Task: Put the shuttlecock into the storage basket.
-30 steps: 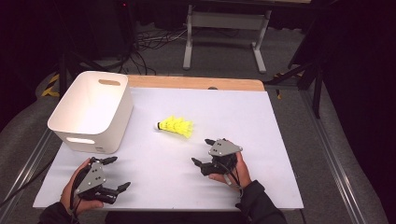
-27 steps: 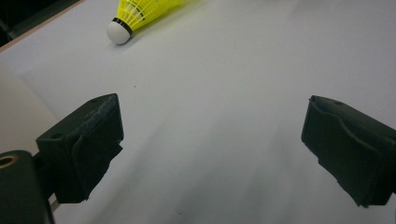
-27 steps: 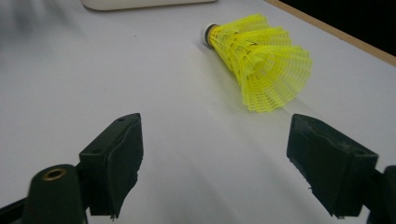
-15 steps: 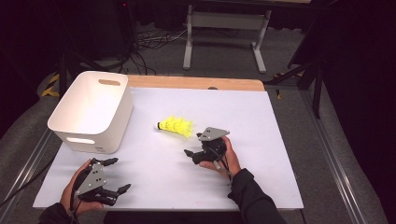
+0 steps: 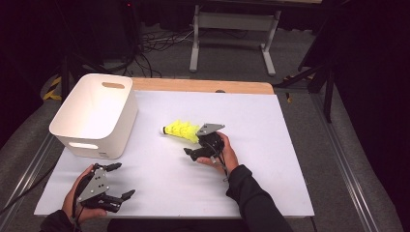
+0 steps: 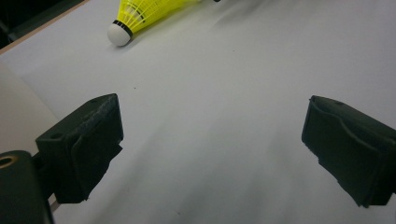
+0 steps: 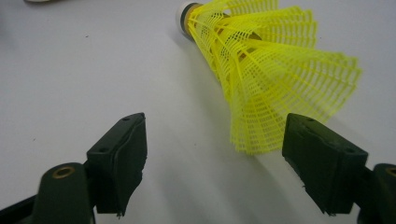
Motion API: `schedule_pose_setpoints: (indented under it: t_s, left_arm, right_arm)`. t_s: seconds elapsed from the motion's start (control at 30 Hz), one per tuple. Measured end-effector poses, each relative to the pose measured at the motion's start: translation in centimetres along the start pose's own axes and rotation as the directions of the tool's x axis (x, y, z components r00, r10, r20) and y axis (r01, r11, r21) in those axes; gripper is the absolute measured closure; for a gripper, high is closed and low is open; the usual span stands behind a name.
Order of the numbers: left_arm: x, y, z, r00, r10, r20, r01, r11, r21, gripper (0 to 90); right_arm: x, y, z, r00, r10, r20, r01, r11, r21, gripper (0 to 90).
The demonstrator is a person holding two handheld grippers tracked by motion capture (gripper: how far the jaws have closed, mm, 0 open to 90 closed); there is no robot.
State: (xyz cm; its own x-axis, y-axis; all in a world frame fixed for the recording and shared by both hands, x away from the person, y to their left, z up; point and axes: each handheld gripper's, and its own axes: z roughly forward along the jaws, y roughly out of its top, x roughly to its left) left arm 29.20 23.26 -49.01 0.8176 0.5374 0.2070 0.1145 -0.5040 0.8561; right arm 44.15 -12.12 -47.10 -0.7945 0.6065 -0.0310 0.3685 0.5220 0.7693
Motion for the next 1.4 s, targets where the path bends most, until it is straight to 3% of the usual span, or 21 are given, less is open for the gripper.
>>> schedule_pose_setpoints:
  t_s: [0.2, 0.53, 0.8, 0.93, 1.1, 1.4]
  left_arm:
    - [0.0, -0.1, -0.1, 0.9999, -0.010, 0.000, 0.010, 0.9999, -0.004, 6.0]
    - [0.3, -0.1, 0.2, 0.9996, -0.026, 0.010, 0.026, 0.9997, -0.001, 6.1]
    - [0.2, -0.1, 0.2, 0.9998, -0.010, 0.017, 0.010, 1.0000, 0.001, 6.3]
    - [0.1, 0.0, 0.2, 0.9998, -0.008, 0.019, 0.008, 1.0000, 0.001, 6.3]
    - [0.0, -0.1, 0.2, 0.9996, -0.010, 0.025, 0.010, 0.9999, 0.002, 6.3]
    - [0.0, -0.1, 0.2, 0.9997, -0.008, 0.024, 0.008, 1.0000, 0.004, 6.4]
  right_arm:
    - [-0.3, 1.0, 1.2, 0.9993, 0.032, -0.021, -0.032, 0.999, -0.011, 23.9]
    - [-0.2, 2.6, 3.0, 0.9971, 0.054, -0.053, -0.054, 0.999, 0.000, 33.6]
    - [0.2, 3.6, 3.8, 0.9980, 0.059, 0.022, -0.059, 0.998, -0.004, 49.8]
    - [0.1, 3.8, 4.3, 0.9951, 0.067, 0.073, -0.066, 0.998, -0.007, 63.0]
    - [0.2, 4.1, 4.5, 0.9945, 0.049, 0.093, -0.049, 0.999, 0.004, 75.3]
    - [0.4, 4.4, 4.3, 0.9959, -0.001, 0.091, -0.001, 1.000, 0.013, 79.7]
